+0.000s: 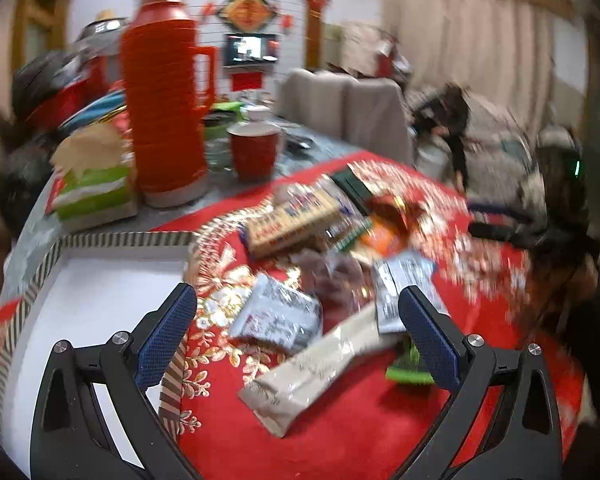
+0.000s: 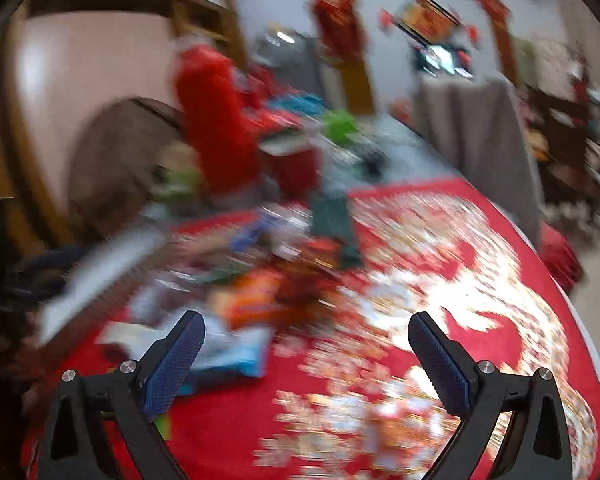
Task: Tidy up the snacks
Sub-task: 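Move both tools over the snack pile toward the cream long packet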
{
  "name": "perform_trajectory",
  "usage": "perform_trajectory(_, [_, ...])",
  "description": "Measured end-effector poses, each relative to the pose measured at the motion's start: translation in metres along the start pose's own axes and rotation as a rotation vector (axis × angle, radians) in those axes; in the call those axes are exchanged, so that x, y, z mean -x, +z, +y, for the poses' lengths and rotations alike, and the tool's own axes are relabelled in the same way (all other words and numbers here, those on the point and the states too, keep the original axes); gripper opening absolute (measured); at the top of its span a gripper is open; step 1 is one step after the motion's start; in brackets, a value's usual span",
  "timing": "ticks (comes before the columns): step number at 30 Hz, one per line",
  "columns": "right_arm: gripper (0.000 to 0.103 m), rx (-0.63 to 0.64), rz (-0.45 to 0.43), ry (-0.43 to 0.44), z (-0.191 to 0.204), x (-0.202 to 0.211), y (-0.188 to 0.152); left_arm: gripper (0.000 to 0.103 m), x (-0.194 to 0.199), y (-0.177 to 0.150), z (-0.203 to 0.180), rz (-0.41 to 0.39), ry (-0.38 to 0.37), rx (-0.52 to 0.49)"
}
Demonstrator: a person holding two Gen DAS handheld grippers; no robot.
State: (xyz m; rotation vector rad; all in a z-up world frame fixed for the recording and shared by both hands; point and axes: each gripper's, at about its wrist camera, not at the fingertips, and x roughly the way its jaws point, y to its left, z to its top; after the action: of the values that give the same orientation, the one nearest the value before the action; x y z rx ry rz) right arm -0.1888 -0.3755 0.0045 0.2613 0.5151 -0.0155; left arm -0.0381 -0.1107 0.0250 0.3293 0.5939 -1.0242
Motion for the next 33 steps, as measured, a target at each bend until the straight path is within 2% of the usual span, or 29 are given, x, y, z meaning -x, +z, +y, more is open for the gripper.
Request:
perform_trajectory(1, [0.102, 0.032, 0.003, 0.046, 0.008, -0.001, -0.001, 0.102, -0.002, -0.003, -0.004, 0.012, -0.023, -0.023])
perform_trajectory(5, [0.102, 0.134, 0.051, 0.083, 0.031, -0.009, -0.006, 0.102, -0.017, -0.015, -0.015, 0.061, -0.113, -0.077])
perform_trajectory(9, [0.102, 0.174, 0.058, 0.091, 0.04, -0.007, -0.01, 0.1, -0.03, -0.024, -0.022, 0.109, -0.142, -0.105])
perform_trajectory(12, [0.102, 0.165, 0.064, 0.094, 0.042, -0.011, -0.013, 0.091, -0.039, -0.026, -0.02, 0.138, -0.18, -0.08])
perform_trajectory(14, [0.102, 0.162, 0.067, 0.091, 0.042, -0.012, -0.014, 0.071, -0.044, -0.027, -0.015, 0.165, -0.223, -0.041])
perform_trajectory(15, [0.102, 0.162, 0.071, 0.091, 0.041, -0.015, -0.012, 0.069, -0.046, -0.028, -0.012, 0.177, -0.234, -0.019])
perform_trajectory(17, [0.102, 0.168, 0.071, 0.087, 0.044, -0.014, -0.013, 0.06, -0.052, -0.03, -0.01, 0.205, -0.233, 0.004])
perform_trajectory(21, [0.102, 0.177, 0.072, 0.084, 0.046, -0.016, -0.012, 0.06, -0.059, -0.033, -0.009, 0.243, -0.217, 0.011])
perform_trajectory(28, [0.102, 0.155, 0.073, 0.08, 0.042, -0.017, -0.012, 0.059, -0.056, -0.04, -0.024, 0.271, -0.218, -0.059])
perform_trajectory(32, [0.102, 0.149, 0.068, 0.088, 0.041, -0.015, -0.011, 0.031, -0.052, -0.043, -0.029, 0.28, -0.197, -0.08])
perform_trajectory(33, [0.102, 0.149, 0.065, 0.099, 0.042, -0.015, -0.011, 0.029, -0.05, -0.043, -0.032, 0.278, -0.185, -0.097])
